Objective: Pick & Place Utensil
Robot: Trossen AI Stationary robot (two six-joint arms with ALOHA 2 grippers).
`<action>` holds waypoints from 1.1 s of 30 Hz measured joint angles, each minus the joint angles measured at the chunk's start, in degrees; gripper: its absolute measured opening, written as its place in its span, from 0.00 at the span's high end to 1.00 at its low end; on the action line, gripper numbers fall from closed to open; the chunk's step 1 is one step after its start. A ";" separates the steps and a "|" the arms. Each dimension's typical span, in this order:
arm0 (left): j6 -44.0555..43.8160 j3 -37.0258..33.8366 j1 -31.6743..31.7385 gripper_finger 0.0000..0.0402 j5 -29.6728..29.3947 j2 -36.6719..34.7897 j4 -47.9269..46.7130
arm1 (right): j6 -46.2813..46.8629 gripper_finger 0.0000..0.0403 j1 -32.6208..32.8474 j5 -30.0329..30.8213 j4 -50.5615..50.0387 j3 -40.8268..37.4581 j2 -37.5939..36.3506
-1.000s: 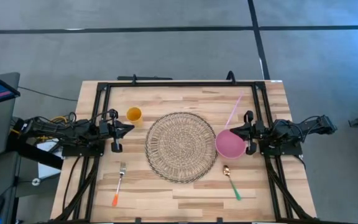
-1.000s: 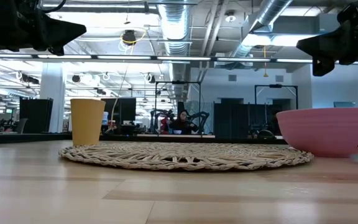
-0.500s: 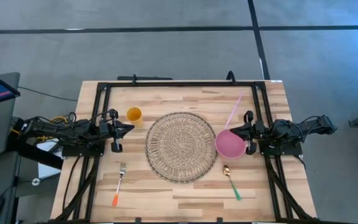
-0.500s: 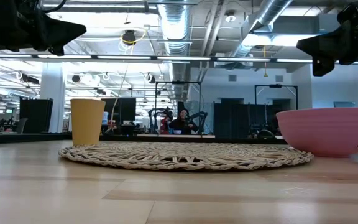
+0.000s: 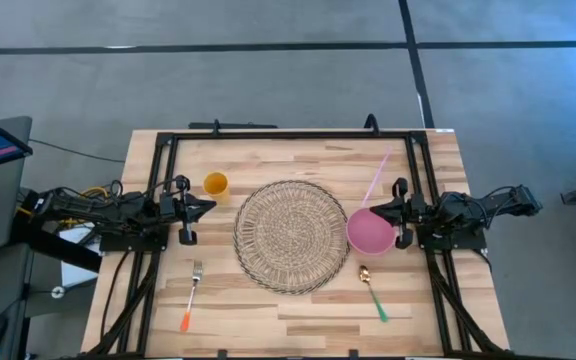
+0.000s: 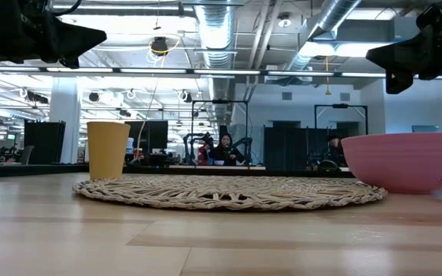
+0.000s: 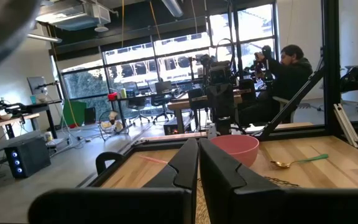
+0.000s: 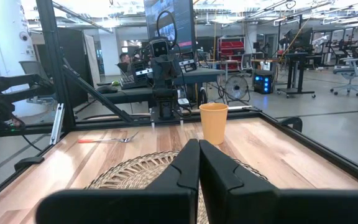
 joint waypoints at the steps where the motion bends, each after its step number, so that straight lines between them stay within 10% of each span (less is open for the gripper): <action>1: 0.00 0.01 0.00 0.96 -0.01 0.00 0.00 | 0.01 1.00 -0.01 0.00 0.00 0.00 0.00; 33: 0.00 0.01 0.00 0.96 0.00 0.00 0.00 | -1.48 1.00 -0.15 1.15 1.98 0.00 0.00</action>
